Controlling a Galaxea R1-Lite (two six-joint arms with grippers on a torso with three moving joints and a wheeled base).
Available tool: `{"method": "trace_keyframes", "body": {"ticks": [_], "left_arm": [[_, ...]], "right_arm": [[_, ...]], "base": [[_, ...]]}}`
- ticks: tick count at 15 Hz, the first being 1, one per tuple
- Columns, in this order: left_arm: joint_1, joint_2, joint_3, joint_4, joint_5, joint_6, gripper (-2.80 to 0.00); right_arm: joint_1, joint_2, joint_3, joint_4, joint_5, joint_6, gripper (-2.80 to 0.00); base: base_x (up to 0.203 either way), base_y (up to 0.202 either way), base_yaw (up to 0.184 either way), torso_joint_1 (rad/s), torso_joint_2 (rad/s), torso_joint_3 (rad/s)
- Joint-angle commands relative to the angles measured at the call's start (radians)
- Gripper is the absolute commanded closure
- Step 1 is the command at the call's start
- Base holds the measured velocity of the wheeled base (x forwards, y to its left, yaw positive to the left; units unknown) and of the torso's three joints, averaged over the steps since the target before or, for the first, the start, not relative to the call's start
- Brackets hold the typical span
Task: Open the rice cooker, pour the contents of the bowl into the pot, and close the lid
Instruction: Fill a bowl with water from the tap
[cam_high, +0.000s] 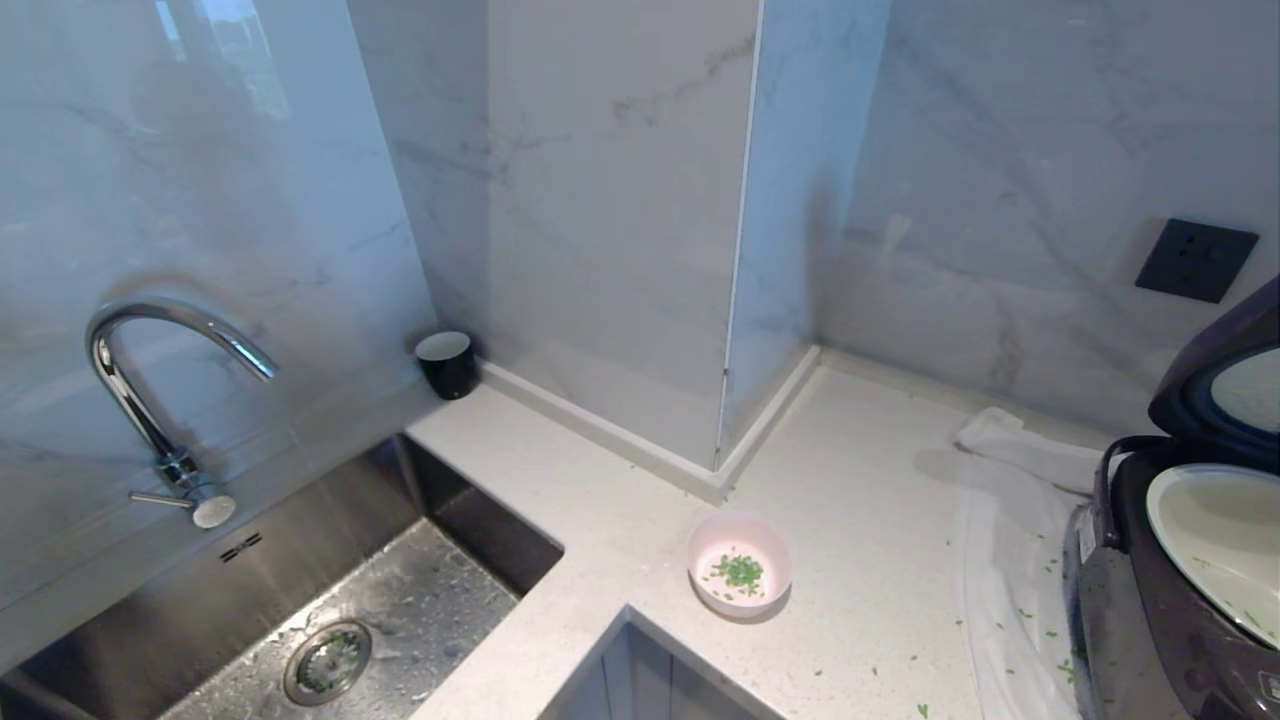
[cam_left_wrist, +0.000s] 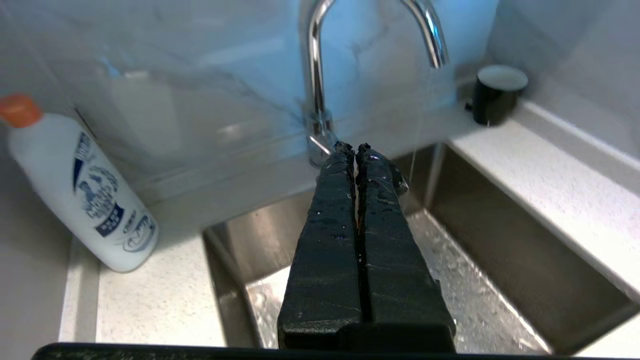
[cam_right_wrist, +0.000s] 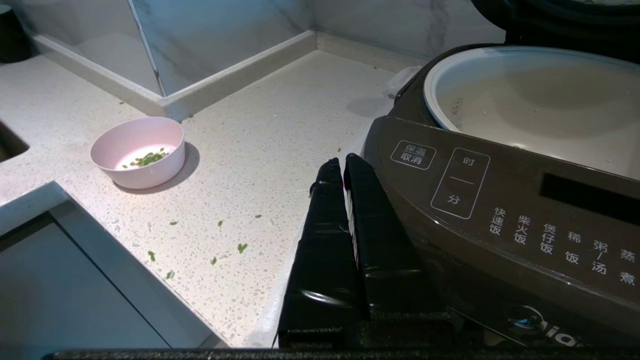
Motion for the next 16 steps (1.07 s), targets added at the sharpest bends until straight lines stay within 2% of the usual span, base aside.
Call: {"method": "trace_keyframes", "body": {"ticks": [1,3,6,7,9,12,16], "left_arm": [[0.016,-0.111,0.015,0.002,-0.006,0.011,0.00],[0.041,-0.199,0.045,0.003,-0.018,0.062,0.00],[0.052,-0.303,0.121,0.001,-0.092,0.124,0.00],[0.038,-0.329,0.139,0.005,-0.117,0.125,0.00],[0.025,-0.387,0.173,0.052,-0.232,0.127,0.00],[0.025,-0.472,0.196,0.187,-0.312,0.125,0.00],[0.025,-0.511,0.245,0.236,-0.407,0.109,0.00]], "right_arm": [[0.001,0.000,0.000,0.000,0.000,0.000,0.00],[0.000,0.000,0.000,0.000,0.000,0.000,0.00],[0.001,0.000,0.000,0.000,0.000,0.000,0.00],[0.000,0.000,0.000,0.000,0.000,0.000,0.00],[0.001,0.000,0.000,0.000,0.000,0.000,0.00],[0.001,0.000,0.000,0.000,0.000,0.000,0.00],[0.000,0.000,0.000,0.000,0.000,0.000,0.00]], "base": [[0.000,0.000,0.000,0.000,0.00,0.000],[0.000,0.000,0.000,0.000,0.00,0.000],[0.000,0.000,0.000,0.000,0.00,0.000],[0.000,0.000,0.000,0.000,0.00,0.000],[0.000,0.000,0.000,0.000,0.00,0.000],[0.000,0.000,0.000,0.000,0.00,0.000],[0.000,0.000,0.000,0.000,0.00,0.000]]}}
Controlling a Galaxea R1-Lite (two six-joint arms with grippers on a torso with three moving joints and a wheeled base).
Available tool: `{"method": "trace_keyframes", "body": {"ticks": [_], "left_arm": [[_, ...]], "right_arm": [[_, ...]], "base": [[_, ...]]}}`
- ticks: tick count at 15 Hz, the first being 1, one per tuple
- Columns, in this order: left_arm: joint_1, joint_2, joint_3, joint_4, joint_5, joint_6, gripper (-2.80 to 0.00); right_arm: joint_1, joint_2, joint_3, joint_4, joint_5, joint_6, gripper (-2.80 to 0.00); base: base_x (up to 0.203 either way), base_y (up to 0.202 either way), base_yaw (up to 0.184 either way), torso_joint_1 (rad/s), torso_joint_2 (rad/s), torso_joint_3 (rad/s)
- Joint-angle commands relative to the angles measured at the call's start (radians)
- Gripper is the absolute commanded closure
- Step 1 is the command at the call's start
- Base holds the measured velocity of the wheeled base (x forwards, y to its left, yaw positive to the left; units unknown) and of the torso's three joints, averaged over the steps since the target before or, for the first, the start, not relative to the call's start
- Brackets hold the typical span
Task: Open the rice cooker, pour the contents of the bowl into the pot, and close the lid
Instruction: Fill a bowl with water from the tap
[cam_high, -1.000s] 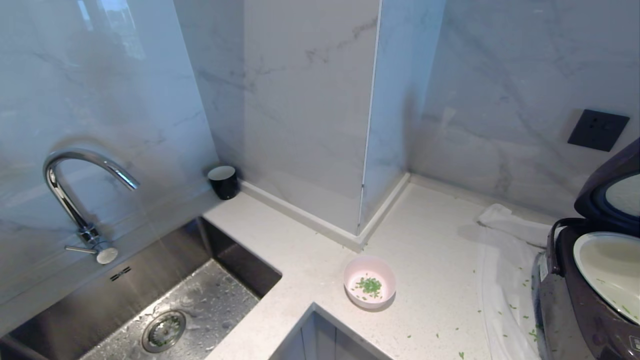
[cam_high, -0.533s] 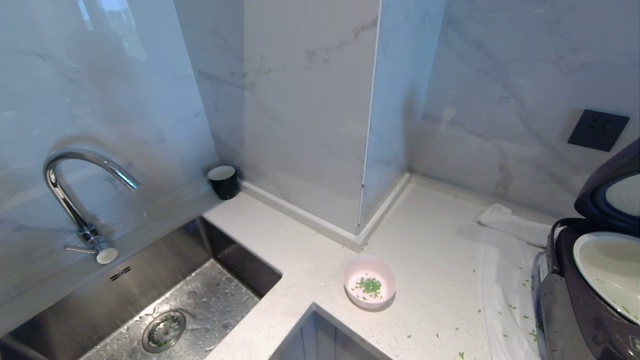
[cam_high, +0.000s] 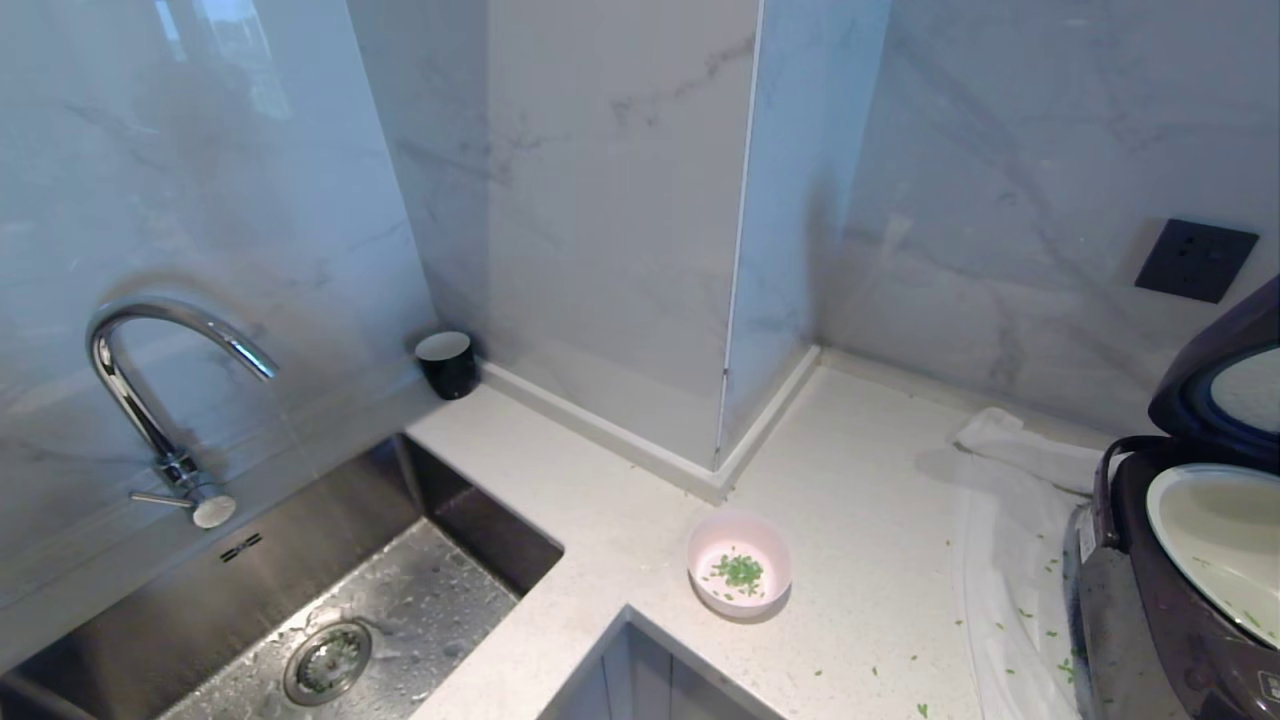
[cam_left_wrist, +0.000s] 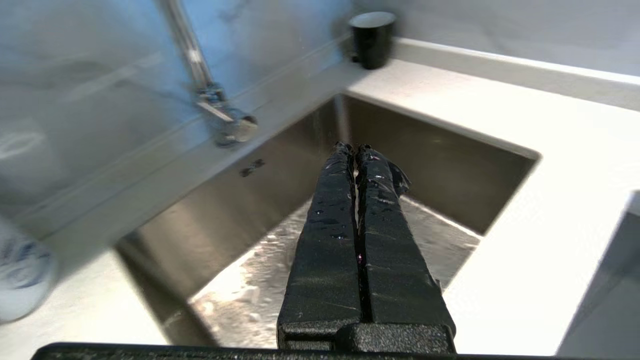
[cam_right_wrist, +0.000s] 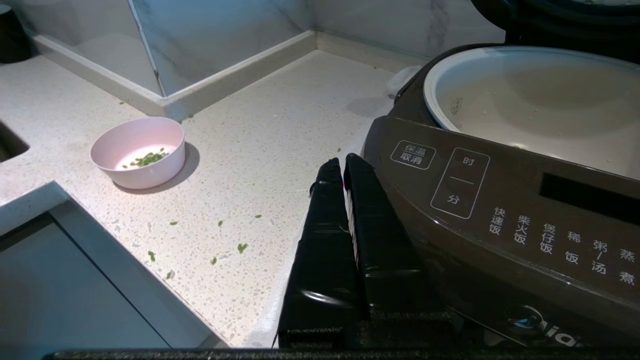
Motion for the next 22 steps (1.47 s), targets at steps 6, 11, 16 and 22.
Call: {"method": "trace_keyframes", "body": {"ticks": [6,11,16,22], "left_arm": [[0.000,-0.016,0.032,0.039,-0.120,-0.023,0.00],[-0.001,-0.016,0.034,0.037,-0.112,-0.037,0.00],[-0.001,-0.016,0.034,0.034,-0.113,-0.039,0.00],[0.000,-0.016,0.034,0.032,-0.091,-0.131,0.00]], "right_arm": [[0.001,0.000,0.000,0.000,0.000,-0.001,0.00],[0.001,0.000,0.000,-0.002,0.002,-0.008,0.00],[0.001,0.000,0.000,-0.001,0.002,-0.006,0.00],[0.001,0.000,0.000,-0.002,0.000,-0.001,0.00]], "base": [[0.000,0.000,0.000,0.000,0.00,0.000],[0.000,0.000,0.000,0.000,0.00,0.000],[0.000,0.000,0.000,0.000,0.00,0.000],[0.000,0.000,0.000,0.000,0.00,0.000]]}}
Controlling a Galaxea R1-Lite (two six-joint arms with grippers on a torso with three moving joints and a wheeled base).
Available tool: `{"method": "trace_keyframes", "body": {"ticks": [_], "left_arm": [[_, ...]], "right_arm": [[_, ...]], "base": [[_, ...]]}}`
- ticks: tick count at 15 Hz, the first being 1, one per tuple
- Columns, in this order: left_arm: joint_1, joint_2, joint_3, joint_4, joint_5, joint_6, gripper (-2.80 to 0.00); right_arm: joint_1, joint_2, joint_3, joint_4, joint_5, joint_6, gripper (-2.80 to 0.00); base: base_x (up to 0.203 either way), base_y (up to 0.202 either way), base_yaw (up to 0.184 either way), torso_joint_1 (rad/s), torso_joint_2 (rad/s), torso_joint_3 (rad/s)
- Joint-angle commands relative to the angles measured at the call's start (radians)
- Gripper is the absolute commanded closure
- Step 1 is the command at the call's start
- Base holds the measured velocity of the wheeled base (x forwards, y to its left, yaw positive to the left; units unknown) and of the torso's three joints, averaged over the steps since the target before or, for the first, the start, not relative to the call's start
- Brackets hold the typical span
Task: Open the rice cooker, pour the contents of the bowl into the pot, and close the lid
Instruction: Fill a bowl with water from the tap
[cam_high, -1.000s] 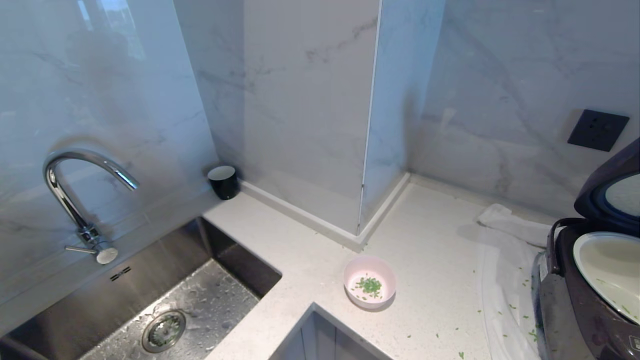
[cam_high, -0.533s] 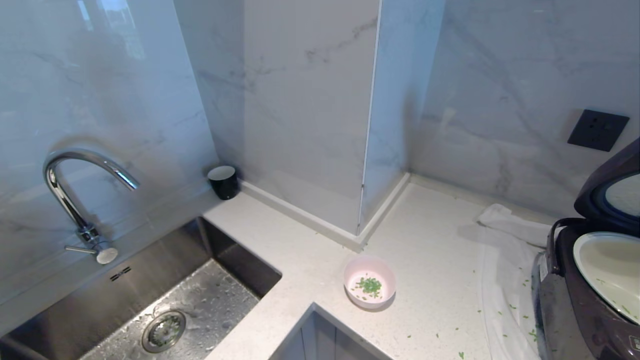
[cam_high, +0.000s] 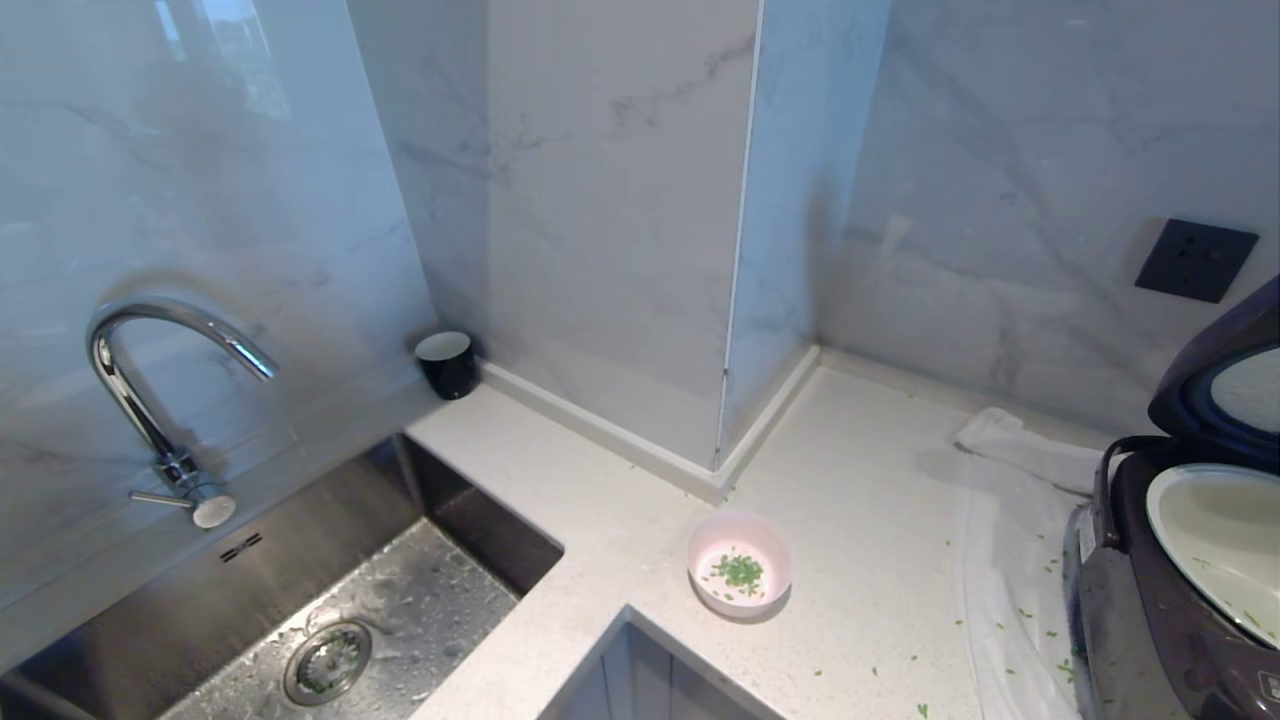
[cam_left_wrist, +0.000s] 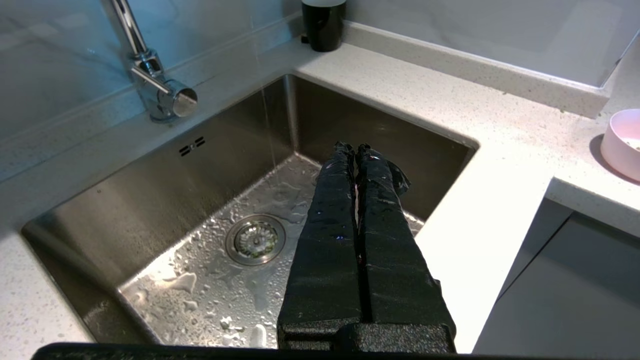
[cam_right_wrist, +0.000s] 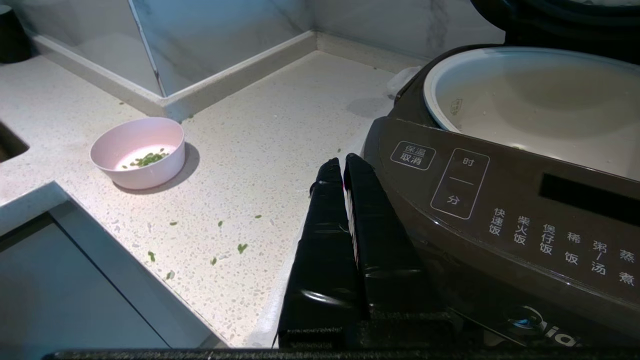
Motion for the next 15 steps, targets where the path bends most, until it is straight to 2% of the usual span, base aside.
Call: {"method": "trace_keyframes", "body": {"ticks": [1,4,7,9,11,14,15], "left_arm": [[0.001,0.001,0.000,0.000,-0.002,0.002,0.00],[0.001,0.000,-0.002,0.001,0.000,-0.002,0.00],[0.002,0.072,-0.141,0.004,-0.030,-0.030,0.00],[0.001,0.262,-0.243,-0.019,-0.093,-0.047,0.00],[0.001,0.490,-0.304,-0.107,-0.163,-0.050,0.00],[-0.008,0.787,-0.380,-0.240,-0.215,-0.013,0.00],[-0.033,0.874,-0.415,-0.263,-0.224,-0.004,0.00]], "right_arm": [[-0.001,0.000,0.000,0.000,0.000,0.000,0.00],[0.001,0.000,0.000,0.001,0.002,-0.005,0.00],[0.000,0.000,0.000,0.001,0.002,-0.003,0.00],[0.001,0.000,0.000,0.001,0.002,-0.003,0.00],[0.001,0.000,0.000,0.001,0.002,-0.003,0.00],[0.000,0.000,0.000,0.001,0.001,-0.003,0.00],[0.000,0.000,0.000,0.001,0.002,-0.003,0.00]], "base": [[0.000,0.000,0.000,0.000,0.00,0.000],[0.000,0.000,0.000,0.000,0.00,0.000],[0.000,0.000,0.000,0.000,0.00,0.000],[0.000,0.000,0.000,0.000,0.00,0.000],[0.000,0.000,0.000,0.000,0.00,0.000],[0.000,0.000,0.000,0.000,0.00,0.000],[0.000,0.000,0.000,0.000,0.00,0.000]]}}
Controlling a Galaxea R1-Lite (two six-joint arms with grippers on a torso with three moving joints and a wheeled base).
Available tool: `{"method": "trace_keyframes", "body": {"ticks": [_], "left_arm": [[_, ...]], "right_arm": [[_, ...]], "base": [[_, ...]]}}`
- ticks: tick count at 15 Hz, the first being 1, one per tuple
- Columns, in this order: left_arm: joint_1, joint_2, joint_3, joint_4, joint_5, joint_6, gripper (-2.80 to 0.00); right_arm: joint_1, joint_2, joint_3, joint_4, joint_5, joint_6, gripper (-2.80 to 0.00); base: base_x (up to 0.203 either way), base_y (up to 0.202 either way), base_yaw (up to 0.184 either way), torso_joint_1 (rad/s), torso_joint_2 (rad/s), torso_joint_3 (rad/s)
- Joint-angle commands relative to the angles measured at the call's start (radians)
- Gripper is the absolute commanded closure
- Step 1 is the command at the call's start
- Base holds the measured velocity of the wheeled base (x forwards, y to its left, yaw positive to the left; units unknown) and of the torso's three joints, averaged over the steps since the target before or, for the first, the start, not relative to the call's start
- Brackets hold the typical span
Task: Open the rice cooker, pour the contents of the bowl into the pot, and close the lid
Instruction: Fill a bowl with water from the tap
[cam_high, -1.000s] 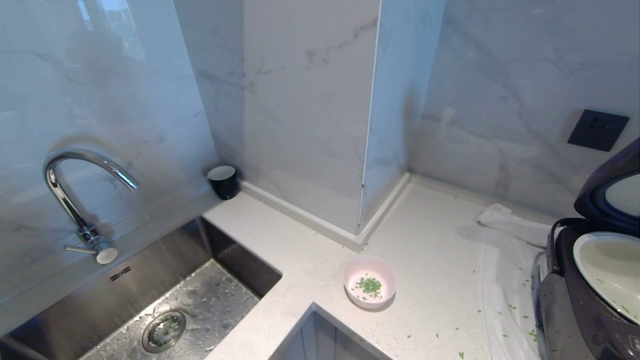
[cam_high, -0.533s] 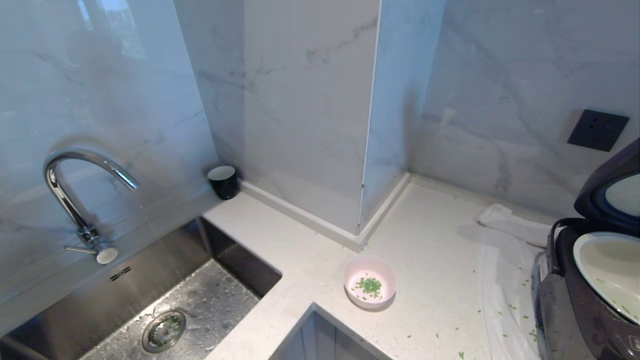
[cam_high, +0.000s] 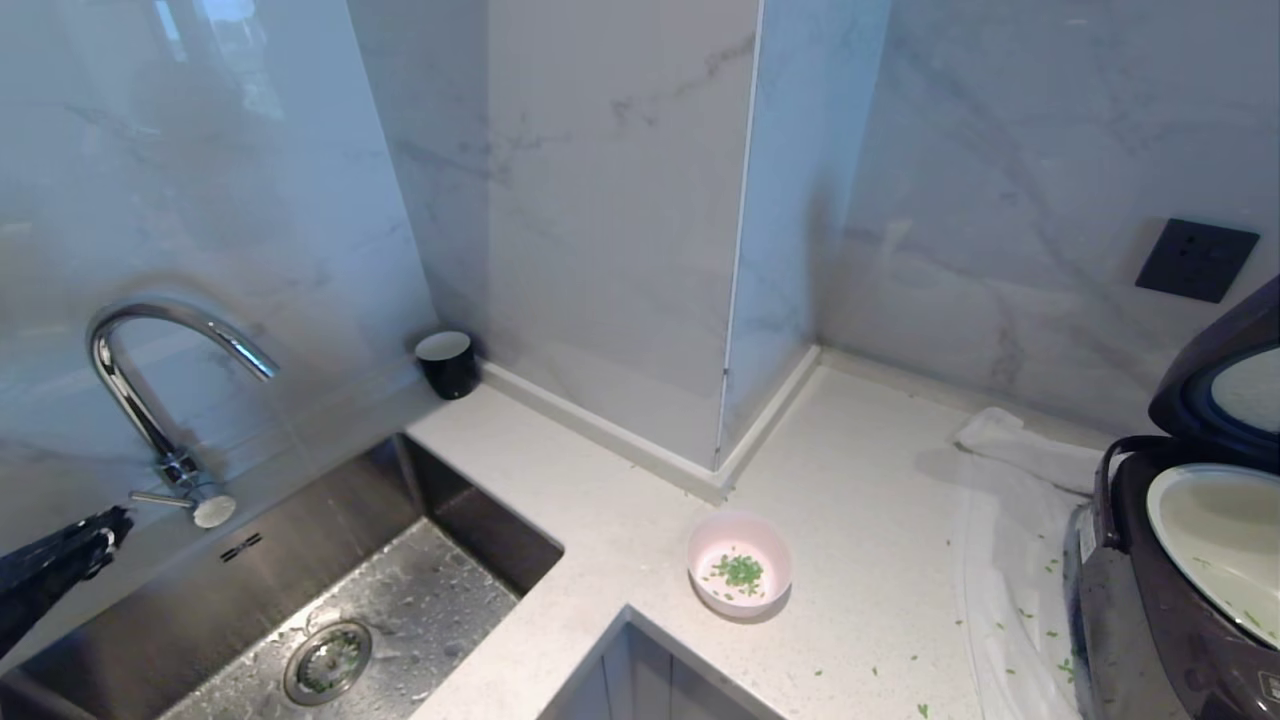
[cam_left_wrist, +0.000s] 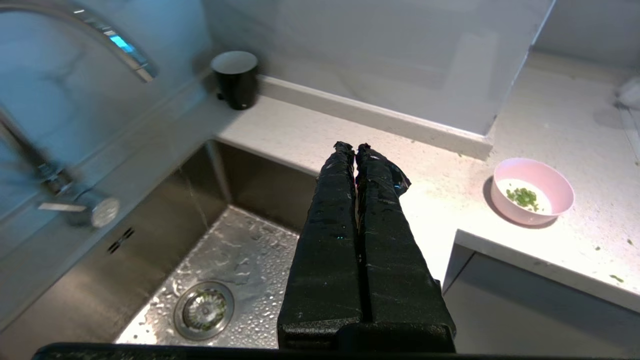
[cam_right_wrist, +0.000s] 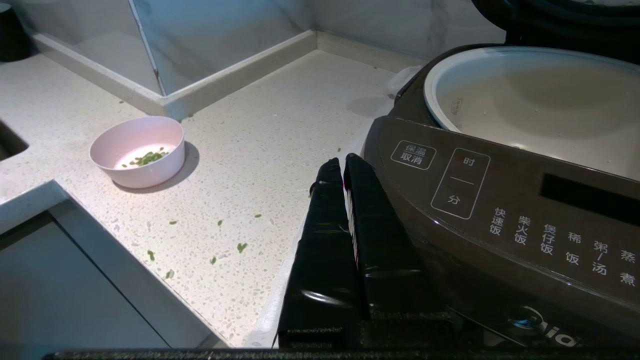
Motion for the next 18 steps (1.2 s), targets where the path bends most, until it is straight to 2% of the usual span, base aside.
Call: {"method": "trace_keyframes", "body": {"ticks": [1,3,6,8,11,13,16,18], "left_arm": [[-0.052,0.257,-0.063,-0.024,-0.007,0.002,0.00],[-0.174,0.420,-0.155,-0.043,-0.010,-0.019,0.00],[-0.375,0.601,-0.291,-0.057,0.028,-0.077,0.00],[-0.460,0.689,-0.360,-0.057,0.043,-0.124,0.00],[-0.510,0.869,-0.449,-0.054,0.052,-0.148,0.00],[-0.533,1.006,-0.550,-0.034,0.055,-0.187,0.00],[-0.581,1.180,-0.788,0.127,0.050,-0.289,0.00],[-0.619,1.281,-0.891,0.199,0.044,-0.346,0.00]], "right_arm": [[0.001,0.000,0.000,0.000,0.000,0.000,0.00],[0.001,0.000,0.000,0.000,0.000,0.000,0.00],[-0.001,0.000,0.000,0.000,0.000,0.000,0.00],[0.000,0.000,0.000,0.000,0.000,0.000,0.00],[0.000,0.000,0.000,0.000,-0.001,0.000,0.00],[0.001,0.000,0.000,0.000,0.000,0.000,0.00],[-0.001,0.000,0.000,0.000,0.000,0.000,0.00],[0.000,0.000,0.000,0.000,0.000,0.000,0.00]], "base": [[0.000,0.000,0.000,0.000,0.00,0.000],[0.000,0.000,0.000,0.000,0.00,0.000],[0.000,0.000,0.000,0.000,0.00,0.000],[0.000,0.000,0.000,0.000,0.00,0.000],[0.000,0.000,0.000,0.000,0.00,0.000],[0.000,0.000,0.000,0.000,0.00,0.000],[0.000,0.000,0.000,0.000,0.00,0.000],[0.000,0.000,0.000,0.000,0.00,0.000]]}}
